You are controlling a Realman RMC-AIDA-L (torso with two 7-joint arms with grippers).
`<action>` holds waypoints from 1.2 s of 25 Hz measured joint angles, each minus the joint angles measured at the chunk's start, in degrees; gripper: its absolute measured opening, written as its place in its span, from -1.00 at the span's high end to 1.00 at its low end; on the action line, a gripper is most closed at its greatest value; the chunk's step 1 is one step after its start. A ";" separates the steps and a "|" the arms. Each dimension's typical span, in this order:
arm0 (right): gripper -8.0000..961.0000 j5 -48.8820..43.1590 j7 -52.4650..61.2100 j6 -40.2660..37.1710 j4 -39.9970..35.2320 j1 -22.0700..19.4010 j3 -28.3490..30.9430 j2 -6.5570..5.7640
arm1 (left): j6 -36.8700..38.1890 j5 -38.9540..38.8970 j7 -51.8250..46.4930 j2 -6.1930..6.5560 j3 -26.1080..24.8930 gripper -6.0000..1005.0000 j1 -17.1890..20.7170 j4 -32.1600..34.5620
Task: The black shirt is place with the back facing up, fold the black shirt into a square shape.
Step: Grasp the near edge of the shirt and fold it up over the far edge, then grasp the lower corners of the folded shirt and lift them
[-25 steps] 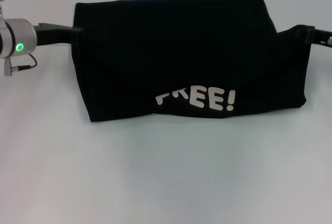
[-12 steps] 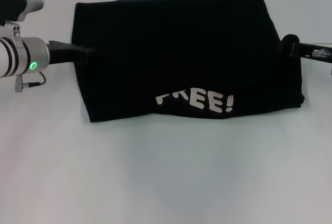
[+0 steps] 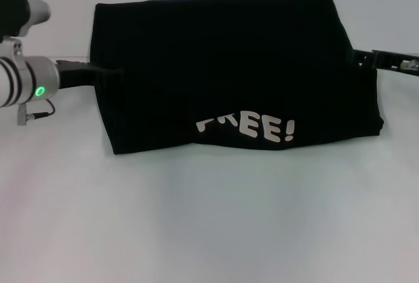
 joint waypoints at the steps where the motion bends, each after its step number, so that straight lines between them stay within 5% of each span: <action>1: -0.29 0.10 0.00 -0.85 -0.47 -0.23 0.20 0.02 | 3.26 -0.27 -2.66 -0.81 0.02 -0.01 1.47 3.73; 4: -0.53 1.06 0.84 -5.81 -1.92 -1.47 0.58 -0.59 | 7.91 -0.97 -4.96 -1.73 0.01 -0.32 3.52 8.56; 8: -0.53 0.96 4.55 -12.01 -4.08 -3.15 0.13 -1.60 | 17.87 -3.63 -8.28 -3.14 -0.28 -0.57 8.44 16.67; 16: -0.53 1.08 5.30 -15.89 -6.45 -5.08 -0.05 -1.91 | 33.08 -9.38 -11.16 -1.56 -1.08 -0.75 16.76 18.39; 23: -0.53 1.05 5.00 -15.94 -6.55 -4.61 -4.37 -1.41 | 32.32 -8.47 -11.51 -1.79 -0.36 -0.74 17.61 14.02; 30: -0.53 1.06 4.99 -15.15 -6.59 -3.98 -5.49 -1.08 | 24.42 -8.06 -11.23 -2.35 6.10 -0.69 15.45 9.30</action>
